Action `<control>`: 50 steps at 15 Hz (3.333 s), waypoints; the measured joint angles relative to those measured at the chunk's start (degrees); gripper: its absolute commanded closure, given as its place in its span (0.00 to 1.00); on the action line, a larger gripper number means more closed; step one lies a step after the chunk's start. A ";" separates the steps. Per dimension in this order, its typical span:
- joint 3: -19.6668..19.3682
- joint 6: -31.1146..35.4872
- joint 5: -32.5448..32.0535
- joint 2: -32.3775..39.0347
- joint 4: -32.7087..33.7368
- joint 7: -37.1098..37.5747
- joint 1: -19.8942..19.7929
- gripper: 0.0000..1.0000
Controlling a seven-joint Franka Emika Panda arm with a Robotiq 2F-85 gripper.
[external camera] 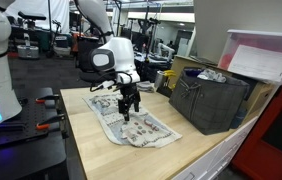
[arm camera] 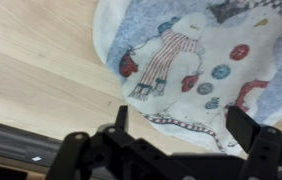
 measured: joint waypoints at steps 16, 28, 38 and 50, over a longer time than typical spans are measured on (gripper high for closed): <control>37.13 -12.50 -21.02 -6.57 0.11 -6.63 -23.21 1.00; 47.14 -14.41 -22.29 -3.52 -2.42 -15.15 -26.93 1.00; 49.81 -16.48 -24.54 -2.97 -2.52 -20.91 -31.51 1.00; 56.43 -30.52 -7.41 -8.04 -1.29 -37.42 -42.60 1.00</control>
